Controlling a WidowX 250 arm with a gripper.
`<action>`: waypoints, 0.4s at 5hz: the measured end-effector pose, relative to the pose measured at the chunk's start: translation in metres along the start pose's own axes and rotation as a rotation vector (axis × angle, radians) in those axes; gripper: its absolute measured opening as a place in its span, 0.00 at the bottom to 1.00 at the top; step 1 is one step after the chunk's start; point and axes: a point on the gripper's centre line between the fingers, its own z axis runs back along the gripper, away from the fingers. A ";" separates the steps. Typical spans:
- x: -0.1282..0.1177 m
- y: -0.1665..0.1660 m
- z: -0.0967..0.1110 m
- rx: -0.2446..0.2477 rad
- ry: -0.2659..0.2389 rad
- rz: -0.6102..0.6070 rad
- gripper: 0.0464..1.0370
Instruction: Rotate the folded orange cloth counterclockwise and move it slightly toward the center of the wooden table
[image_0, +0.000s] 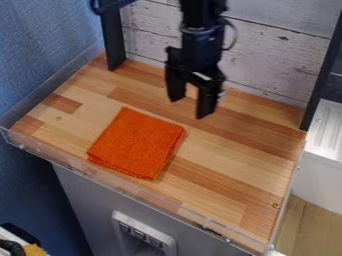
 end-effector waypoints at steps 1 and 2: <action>-0.014 0.009 -0.006 0.003 -0.024 -0.097 0.96; -0.027 0.016 -0.009 0.008 -0.034 -0.170 0.96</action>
